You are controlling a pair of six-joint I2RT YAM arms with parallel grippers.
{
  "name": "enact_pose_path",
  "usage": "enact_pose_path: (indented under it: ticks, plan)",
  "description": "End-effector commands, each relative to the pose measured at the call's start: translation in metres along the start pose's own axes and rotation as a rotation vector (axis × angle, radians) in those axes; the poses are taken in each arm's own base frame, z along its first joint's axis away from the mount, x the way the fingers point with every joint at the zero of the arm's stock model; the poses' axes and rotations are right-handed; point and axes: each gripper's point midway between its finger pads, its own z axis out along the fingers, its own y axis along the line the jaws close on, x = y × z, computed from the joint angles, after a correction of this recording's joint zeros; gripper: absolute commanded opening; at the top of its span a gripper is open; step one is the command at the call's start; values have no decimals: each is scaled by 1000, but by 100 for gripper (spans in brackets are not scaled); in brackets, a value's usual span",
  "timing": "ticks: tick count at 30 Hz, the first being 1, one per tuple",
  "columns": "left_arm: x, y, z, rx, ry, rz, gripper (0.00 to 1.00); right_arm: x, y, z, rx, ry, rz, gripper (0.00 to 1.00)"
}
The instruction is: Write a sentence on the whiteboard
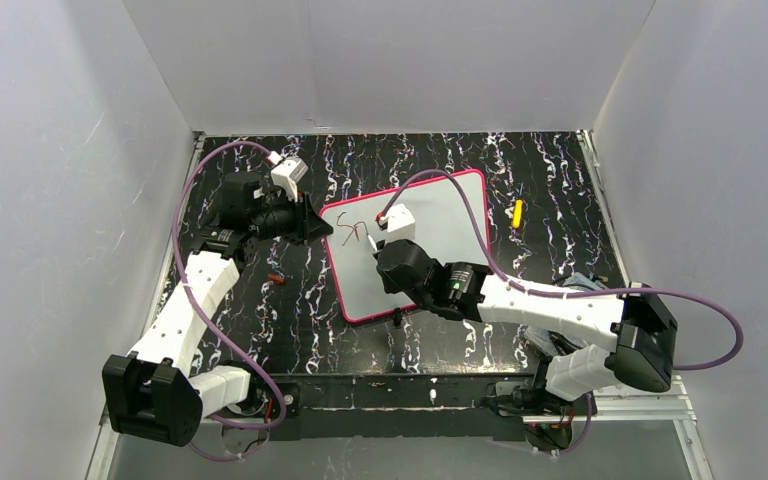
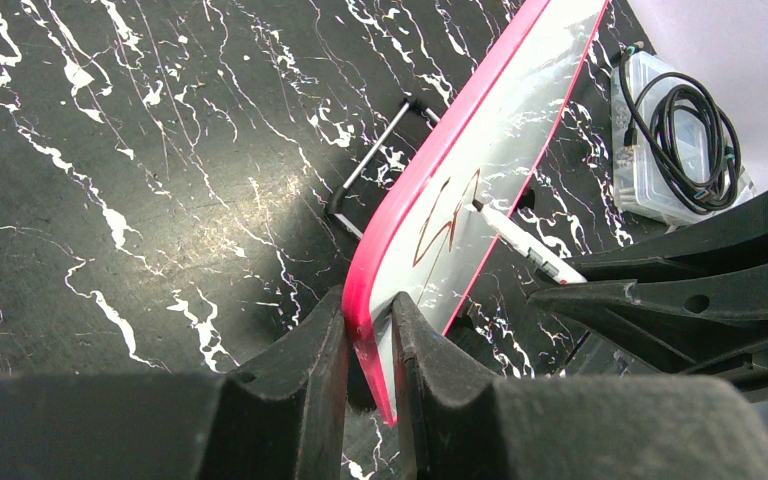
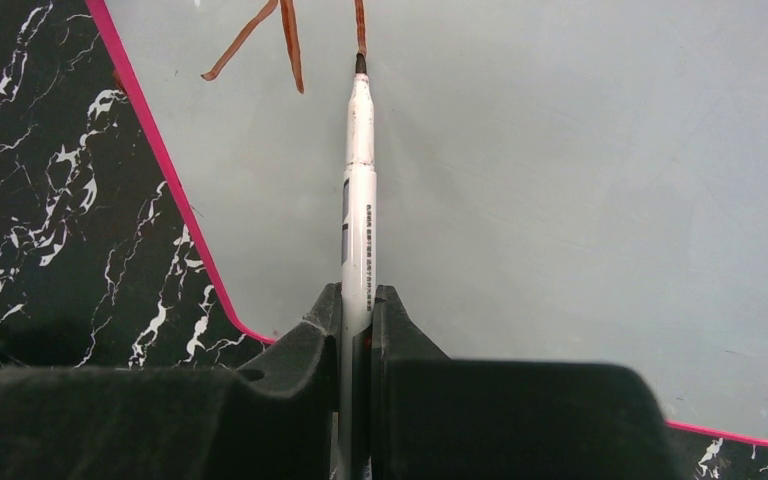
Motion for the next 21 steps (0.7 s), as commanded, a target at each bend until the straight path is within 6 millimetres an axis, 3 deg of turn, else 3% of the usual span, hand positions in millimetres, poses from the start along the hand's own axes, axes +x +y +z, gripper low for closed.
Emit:
enact_pose_path:
  ticks: [1,8,21]
  plan:
    - [5,-6,-6,9,10,42,0,7,-4,-1,4,27,20,1]
    - [4,-7,-6,12,8,44,0,7,-5,-2,5,20,30,1]
    - [4,-7,-5,15,10,42,0,-38,-4,-4,32,-120,31,1]
